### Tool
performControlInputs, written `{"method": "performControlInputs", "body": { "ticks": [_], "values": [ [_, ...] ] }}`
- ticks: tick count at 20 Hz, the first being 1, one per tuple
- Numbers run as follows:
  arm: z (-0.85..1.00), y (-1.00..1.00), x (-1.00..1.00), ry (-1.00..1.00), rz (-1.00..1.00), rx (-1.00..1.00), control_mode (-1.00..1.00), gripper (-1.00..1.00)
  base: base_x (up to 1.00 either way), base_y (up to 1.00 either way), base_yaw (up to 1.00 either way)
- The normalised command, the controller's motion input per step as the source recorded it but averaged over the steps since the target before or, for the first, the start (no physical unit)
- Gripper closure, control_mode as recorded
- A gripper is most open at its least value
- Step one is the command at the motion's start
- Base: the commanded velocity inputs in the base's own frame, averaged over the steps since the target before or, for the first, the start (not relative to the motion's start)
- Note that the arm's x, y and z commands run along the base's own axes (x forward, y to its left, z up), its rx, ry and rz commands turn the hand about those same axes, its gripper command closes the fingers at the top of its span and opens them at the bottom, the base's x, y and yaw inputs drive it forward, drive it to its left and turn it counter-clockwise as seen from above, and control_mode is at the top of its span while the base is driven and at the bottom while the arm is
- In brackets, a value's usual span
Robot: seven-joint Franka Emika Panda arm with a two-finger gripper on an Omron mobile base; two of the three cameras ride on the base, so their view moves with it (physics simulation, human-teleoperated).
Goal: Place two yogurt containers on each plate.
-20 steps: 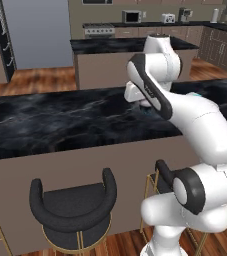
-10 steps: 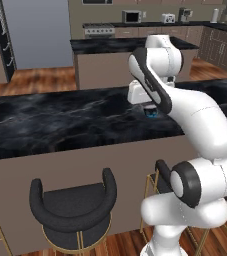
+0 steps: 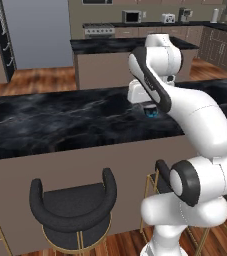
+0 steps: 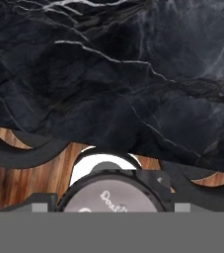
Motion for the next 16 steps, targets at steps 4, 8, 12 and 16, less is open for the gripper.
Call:
{"method": "performControlInputs", "body": {
  "ticks": [4, 8, 12, 16],
  "values": [
    [0.00, 0.00, 0.00, 0.00, 0.00, 0.00, 1.00, 1.00, -0.56, -0.13, -0.03],
    [0.00, 0.00, 0.00, 0.00, 0.00, 0.00, 1.00, 1.00, -0.66, -0.26, -0.05],
    [0.00, 0.00, 0.00, 0.00, 0.00, 0.00, 1.00, 1.00, -0.27, -0.54, -0.03],
    [0.00, 0.00, 0.00, 0.00, 0.00, 0.00, 1.00, 1.00, 0.01, -0.93, 0.00]
  ]
}}
